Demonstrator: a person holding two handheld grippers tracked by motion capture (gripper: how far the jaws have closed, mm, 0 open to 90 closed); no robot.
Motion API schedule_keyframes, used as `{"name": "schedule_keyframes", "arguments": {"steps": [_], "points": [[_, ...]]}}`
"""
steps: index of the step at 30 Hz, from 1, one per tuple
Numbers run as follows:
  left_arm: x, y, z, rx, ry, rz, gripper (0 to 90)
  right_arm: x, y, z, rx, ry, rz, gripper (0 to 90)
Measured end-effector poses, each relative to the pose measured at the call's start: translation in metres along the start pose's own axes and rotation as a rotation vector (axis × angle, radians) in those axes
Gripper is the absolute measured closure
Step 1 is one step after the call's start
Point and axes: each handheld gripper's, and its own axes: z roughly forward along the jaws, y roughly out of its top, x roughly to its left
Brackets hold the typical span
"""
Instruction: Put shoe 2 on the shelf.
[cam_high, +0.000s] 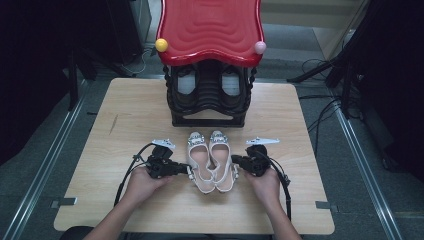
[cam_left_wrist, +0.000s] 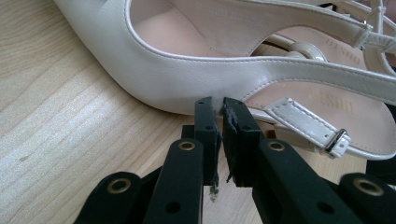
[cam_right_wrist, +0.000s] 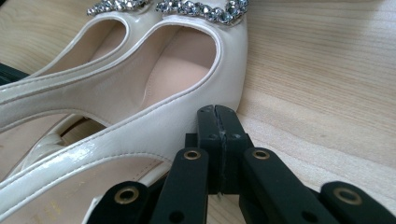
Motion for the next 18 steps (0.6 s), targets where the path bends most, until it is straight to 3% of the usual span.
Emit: {"name": "schedule_keyframes", "arguments": {"steps": [2,4,6,8,11,18], "points": [[0.000,0.000,-0.001,0.004,0.010,0.003,82.4,-0.001,0.002,-0.001,0.014,-0.023,0.001,82.1],[0.001,0.001,-0.003,0.016,0.032,0.009,78.1,-0.002,0.006,-0.003,0.038,-0.034,0.001,81.4],[0.000,0.001,-0.008,0.016,0.032,0.044,71.6,-0.001,0.010,-0.009,0.008,-0.044,-0.004,81.3],[-0.002,-0.001,-0.014,0.006,0.040,0.074,67.8,0.001,0.014,-0.016,-0.026,-0.025,0.002,77.3],[-0.001,-0.002,-0.025,-0.012,0.068,0.101,63.6,0.001,0.021,-0.020,-0.016,0.039,0.021,72.8],[0.013,-0.006,-0.048,-0.060,0.092,0.054,57.4,0.013,0.035,-0.021,0.000,0.056,-0.009,71.1]]}}
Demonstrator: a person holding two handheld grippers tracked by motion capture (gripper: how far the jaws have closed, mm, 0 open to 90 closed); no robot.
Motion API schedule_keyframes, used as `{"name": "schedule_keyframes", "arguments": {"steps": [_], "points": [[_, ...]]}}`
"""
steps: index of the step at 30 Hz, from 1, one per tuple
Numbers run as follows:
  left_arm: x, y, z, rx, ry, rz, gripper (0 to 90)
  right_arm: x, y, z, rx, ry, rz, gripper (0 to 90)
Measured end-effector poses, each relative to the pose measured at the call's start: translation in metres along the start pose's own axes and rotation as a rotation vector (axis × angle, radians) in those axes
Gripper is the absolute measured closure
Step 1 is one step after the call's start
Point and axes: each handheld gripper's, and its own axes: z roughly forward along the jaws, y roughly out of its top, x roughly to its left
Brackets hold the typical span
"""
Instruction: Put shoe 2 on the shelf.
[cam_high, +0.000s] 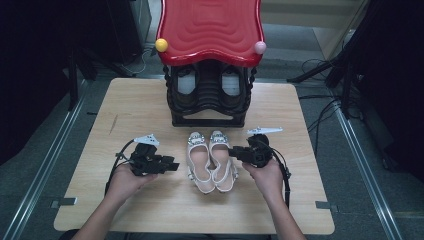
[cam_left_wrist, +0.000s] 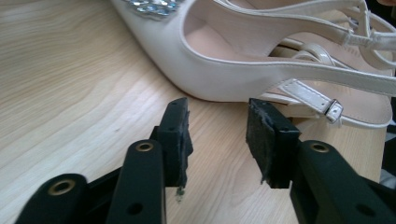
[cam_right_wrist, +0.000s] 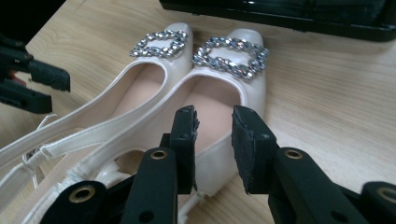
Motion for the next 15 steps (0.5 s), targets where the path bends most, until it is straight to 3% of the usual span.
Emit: {"name": "schedule_keyframes", "arguments": {"steps": [2,15], "points": [[0.002,0.000,-0.003,-0.005,0.017,0.003,55.8,0.004,0.004,0.002,0.016,-0.001,-0.005,70.8],[0.005,-0.001,-0.006,-0.022,0.017,0.009,52.9,0.032,0.028,0.026,0.136,-0.009,-0.051,67.1]]}}
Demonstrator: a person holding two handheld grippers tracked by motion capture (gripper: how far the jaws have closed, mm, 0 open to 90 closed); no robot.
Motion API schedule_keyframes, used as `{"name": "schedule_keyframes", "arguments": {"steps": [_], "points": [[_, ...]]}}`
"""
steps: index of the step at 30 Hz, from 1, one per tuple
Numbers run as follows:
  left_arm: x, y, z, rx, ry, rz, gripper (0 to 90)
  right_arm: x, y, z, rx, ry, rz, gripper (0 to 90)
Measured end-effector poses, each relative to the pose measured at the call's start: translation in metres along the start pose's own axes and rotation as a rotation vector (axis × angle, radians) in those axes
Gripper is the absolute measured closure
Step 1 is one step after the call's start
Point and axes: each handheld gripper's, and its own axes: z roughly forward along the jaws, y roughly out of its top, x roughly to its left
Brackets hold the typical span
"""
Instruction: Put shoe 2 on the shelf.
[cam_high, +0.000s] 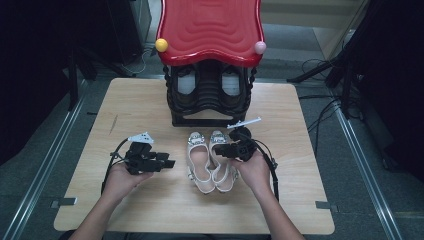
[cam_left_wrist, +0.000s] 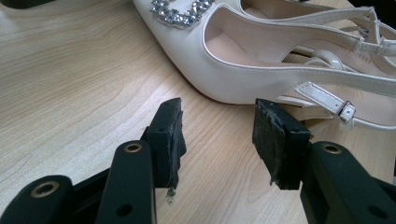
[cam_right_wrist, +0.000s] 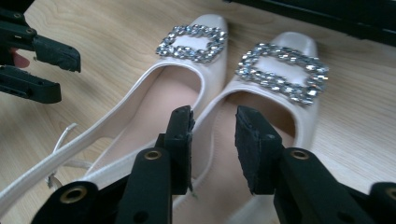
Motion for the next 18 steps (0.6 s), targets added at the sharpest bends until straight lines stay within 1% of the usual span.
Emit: {"name": "schedule_keyframes", "arguments": {"steps": [3,4,6,8,12,14,16,18], "points": [[0.000,-0.001,0.000,0.001,0.005,0.006,52.9,0.007,0.004,0.007,0.031,0.000,-0.007,65.9],[0.000,-0.001,0.000,0.000,0.005,0.009,53.0,0.009,0.004,0.009,0.034,-0.012,-0.013,66.0],[0.000,-0.001,0.000,0.001,0.003,0.016,53.2,0.014,0.006,0.013,0.052,-0.039,-0.007,66.1],[-0.001,0.000,0.000,0.000,0.005,0.017,53.3,0.018,0.008,0.018,0.075,-0.041,-0.008,65.4],[0.000,0.000,-0.001,-0.005,0.013,0.023,53.2,0.024,0.012,0.023,0.100,-0.059,-0.004,63.7],[0.000,0.000,-0.001,-0.007,0.011,0.021,53.3,0.025,0.014,0.024,0.106,-0.061,-0.004,62.0],[0.001,0.001,-0.002,-0.011,0.013,0.022,53.3,0.025,0.016,0.021,0.093,-0.051,0.016,59.9],[0.002,0.002,-0.001,-0.011,0.014,0.024,53.3,0.026,0.017,0.020,0.089,-0.050,0.013,59.7]]}}
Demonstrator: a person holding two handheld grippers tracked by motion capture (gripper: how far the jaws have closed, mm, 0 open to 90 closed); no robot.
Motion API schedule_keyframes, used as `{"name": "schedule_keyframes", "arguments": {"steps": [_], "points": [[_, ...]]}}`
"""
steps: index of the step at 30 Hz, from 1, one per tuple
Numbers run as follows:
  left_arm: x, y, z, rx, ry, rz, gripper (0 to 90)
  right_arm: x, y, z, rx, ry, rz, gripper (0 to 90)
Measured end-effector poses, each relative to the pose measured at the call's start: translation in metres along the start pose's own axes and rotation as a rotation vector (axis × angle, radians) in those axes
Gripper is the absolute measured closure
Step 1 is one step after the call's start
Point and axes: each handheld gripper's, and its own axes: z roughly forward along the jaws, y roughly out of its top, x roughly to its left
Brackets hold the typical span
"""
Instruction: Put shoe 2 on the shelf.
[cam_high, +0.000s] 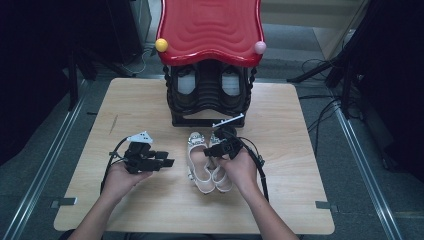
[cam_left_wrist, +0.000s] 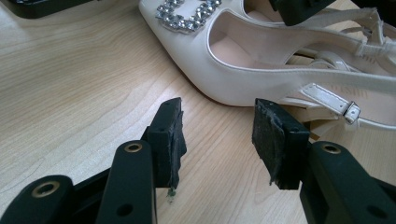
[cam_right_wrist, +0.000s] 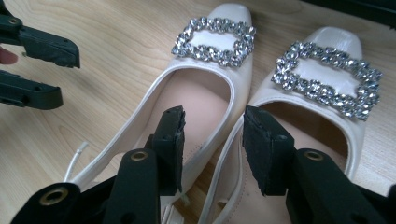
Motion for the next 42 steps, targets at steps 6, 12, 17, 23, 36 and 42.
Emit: {"name": "schedule_keyframes", "arguments": {"steps": [6,12,17,23,36,42], "points": [[-0.001,0.003,0.003,-0.006,-0.002,0.009,53.4,0.005,-0.002,0.017,0.101,-0.035,-0.024,56.6],[0.002,0.004,0.004,-0.016,-0.005,0.002,53.3,0.005,-0.003,0.023,0.146,-0.060,-0.011,60.5],[0.002,0.006,0.002,-0.020,0.003,0.010,53.3,0.001,-0.005,0.031,0.188,-0.058,0.005,64.6],[0.004,0.006,0.000,-0.030,0.012,0.004,53.3,0.000,-0.008,0.031,0.164,-0.064,-0.011,76.3],[0.008,0.005,-0.003,-0.033,0.023,-0.001,53.0,-0.008,-0.006,0.018,0.191,-0.029,-0.051,85.8],[0.012,0.004,-0.004,-0.034,0.026,-0.014,53.0,-0.010,0.002,-0.001,0.203,-0.013,-0.193,86.1]]}}
